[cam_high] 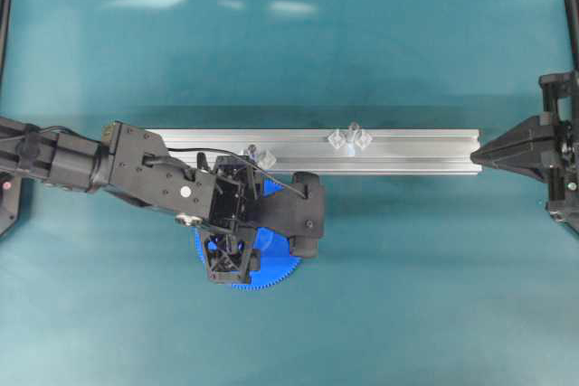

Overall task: Insert the large gear onto the shaft.
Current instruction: 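Lift the blue gear off the table with the left gripper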

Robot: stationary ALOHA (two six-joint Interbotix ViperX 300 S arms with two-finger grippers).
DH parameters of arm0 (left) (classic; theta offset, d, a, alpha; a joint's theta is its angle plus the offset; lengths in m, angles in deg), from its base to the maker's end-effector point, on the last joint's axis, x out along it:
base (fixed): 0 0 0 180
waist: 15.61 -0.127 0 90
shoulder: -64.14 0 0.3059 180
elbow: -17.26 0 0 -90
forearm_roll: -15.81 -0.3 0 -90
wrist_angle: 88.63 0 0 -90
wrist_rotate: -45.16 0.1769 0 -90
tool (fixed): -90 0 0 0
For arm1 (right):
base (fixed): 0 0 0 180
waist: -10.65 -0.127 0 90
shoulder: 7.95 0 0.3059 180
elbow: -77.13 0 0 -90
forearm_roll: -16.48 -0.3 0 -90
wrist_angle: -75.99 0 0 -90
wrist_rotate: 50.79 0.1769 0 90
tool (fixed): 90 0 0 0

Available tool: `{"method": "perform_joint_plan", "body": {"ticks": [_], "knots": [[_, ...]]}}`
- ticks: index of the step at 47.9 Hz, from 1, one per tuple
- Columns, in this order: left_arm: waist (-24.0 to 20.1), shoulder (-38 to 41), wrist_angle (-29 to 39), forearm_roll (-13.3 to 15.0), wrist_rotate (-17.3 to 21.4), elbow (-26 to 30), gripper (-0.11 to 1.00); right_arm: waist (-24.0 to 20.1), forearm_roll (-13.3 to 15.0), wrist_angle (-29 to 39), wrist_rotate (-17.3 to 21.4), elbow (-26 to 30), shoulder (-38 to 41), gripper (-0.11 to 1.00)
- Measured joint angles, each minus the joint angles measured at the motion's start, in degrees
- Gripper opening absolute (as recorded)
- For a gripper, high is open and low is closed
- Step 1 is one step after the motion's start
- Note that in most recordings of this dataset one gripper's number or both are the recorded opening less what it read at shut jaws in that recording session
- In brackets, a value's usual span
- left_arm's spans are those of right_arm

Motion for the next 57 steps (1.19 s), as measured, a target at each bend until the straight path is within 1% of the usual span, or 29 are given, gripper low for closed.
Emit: {"method": "perform_joint_plan", "body": {"ticks": [41, 48, 57], "knots": [[-0.1, 0.1, 0.1, -0.1, 0.0, 0.2, 0.77, 0.0, 0.0, -0.1, 0.0, 0.0, 0.0, 0.03], [0.0, 0.2, 1.3, 0.0, -0.1, 0.7, 0.77, -0.1, 0.0, 0.0, 0.0, 0.0, 0.0, 0.03], [-0.1, 0.2, 5.0, 0.0, -0.6, 2.1, 0.77, 0.0, -0.1, 0.0, 0.1, 0.0, 0.0, 0.03]]}}
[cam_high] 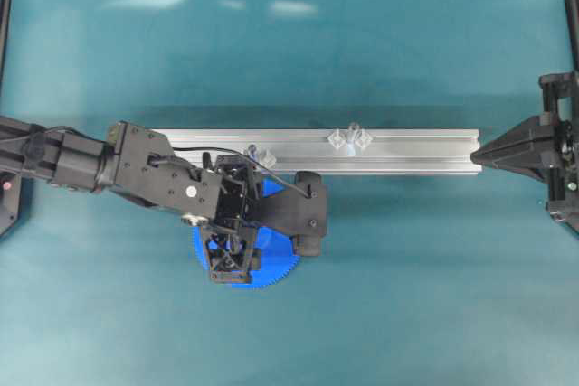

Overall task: Insert the large gear onto the shaft.
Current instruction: 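Lift the blue gear off the table with the left gripper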

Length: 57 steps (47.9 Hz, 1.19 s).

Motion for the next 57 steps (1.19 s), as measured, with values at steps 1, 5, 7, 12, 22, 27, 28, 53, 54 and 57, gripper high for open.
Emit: {"method": "perform_joint_plan", "body": {"ticks": [1, 5, 7, 12, 22, 27, 28, 53, 54, 57], "knots": [[0.0, 0.0, 0.4, 0.0, 0.0, 0.2, 0.77, -0.1, 0.0, 0.0, -0.1, 0.0, 0.0, 0.03], [-0.1, -0.1, 2.1, 0.0, 0.0, 1.3, 0.77, 0.0, 0.0, 0.0, 0.0, 0.0, 0.0, 0.03], [-0.1, -0.2, 3.0, 0.0, 0.0, 2.1, 0.77, 0.0, 0.1, 0.0, -0.1, 0.0, 0.0, 0.03], [0.0, -0.4, 4.3, 0.0, 0.0, 3.9, 0.77, 0.0, 0.1, 0.0, -0.1, -0.1, 0.0, 0.03], [0.0, -0.5, 6.6, 0.0, 0.4, 7.6, 0.77, -0.1, 0.0, -0.1, 0.0, -0.4, 0.0, 0.03], [-0.1, -0.6, 9.2, 0.0, 1.0, 9.8, 0.77, 0.0, 0.0, -0.2, 0.0, -0.4, 0.0, 0.03], [-0.1, -0.6, 9.7, 0.0, 1.1, 10.1, 0.77, 0.0, 0.1, -0.2, 0.0, -0.4, 0.0, 0.03], [-4.0, -2.0, 19.2, 0.0, 7.4, 20.8, 0.77, 0.0, 0.1, -0.2, 0.0, -0.4, -0.1, 0.03], [-4.2, -2.0, 19.7, 0.1, 7.7, 21.6, 0.77, 0.0, 0.0, -0.2, 0.0, -0.4, 0.0, 0.03], [-4.7, -2.0, 21.1, 0.0, 8.9, 23.6, 0.77, 0.0, 0.1, -0.2, -0.1, -0.4, -0.1, 0.03]]}}
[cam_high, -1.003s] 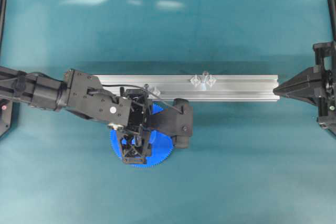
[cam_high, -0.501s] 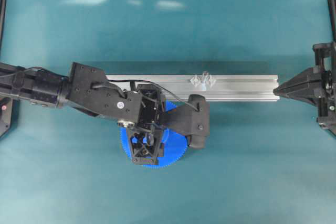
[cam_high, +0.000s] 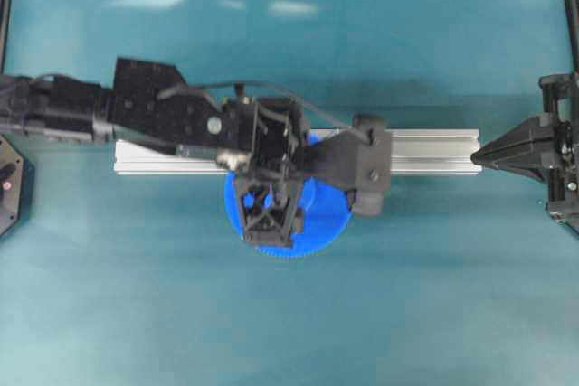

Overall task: Insert the large gear onto the shaft.
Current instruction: 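Lift the blue gear off the table with the left gripper, then carry the gear over the rail toward the right shaft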

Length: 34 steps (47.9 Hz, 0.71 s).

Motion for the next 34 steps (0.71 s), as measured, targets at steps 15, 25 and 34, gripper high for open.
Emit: {"method": "perform_joint_plan", "body": {"ticks": [15, 25, 34], "knots": [[-2.7, 0.0, 1.4, 0.0, 4.4, 5.7, 0.77, 0.0, -0.1, -0.1, 0.1, -0.2, 0.0, 0.03], [-4.7, 0.1, 1.5, -0.1, 6.4, 6.2, 0.77, 0.1, 0.0, -0.1, 0.0, -0.3, 0.0, 0.03], [-5.0, 2.3, 1.5, 0.0, 7.6, 7.2, 0.77, 0.4, -0.1, -0.2, 0.1, -0.6, -0.4, 0.03]]}}
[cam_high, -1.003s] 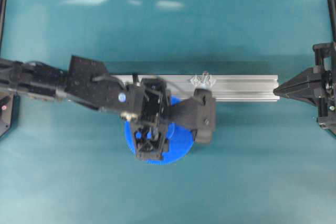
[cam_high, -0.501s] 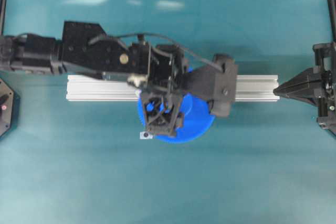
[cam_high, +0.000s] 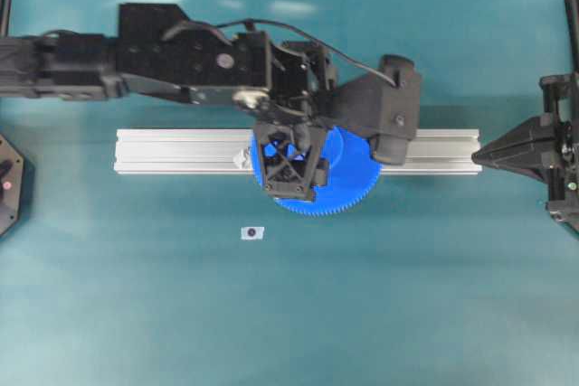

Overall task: Insert the large gear onto the shaft.
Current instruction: 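Carry the gear over the rail toward the right shaft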

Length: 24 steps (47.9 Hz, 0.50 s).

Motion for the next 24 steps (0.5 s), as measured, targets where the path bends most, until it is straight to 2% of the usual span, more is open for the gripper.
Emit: {"method": "perform_joint_plan", "body": {"ticks": [12, 24], "knots": [[-1.1, 3.5, 0.1, 0.0, 3.1, 2.9, 0.77, 0.4, 0.0, 0.1, 0.0, -0.4, -1.8, 0.03], [-1.7, 7.2, 0.4, 0.0, 4.0, 6.2, 0.77, 0.5, 0.0, 0.2, -0.1, -0.6, -2.4, 0.03]]}}
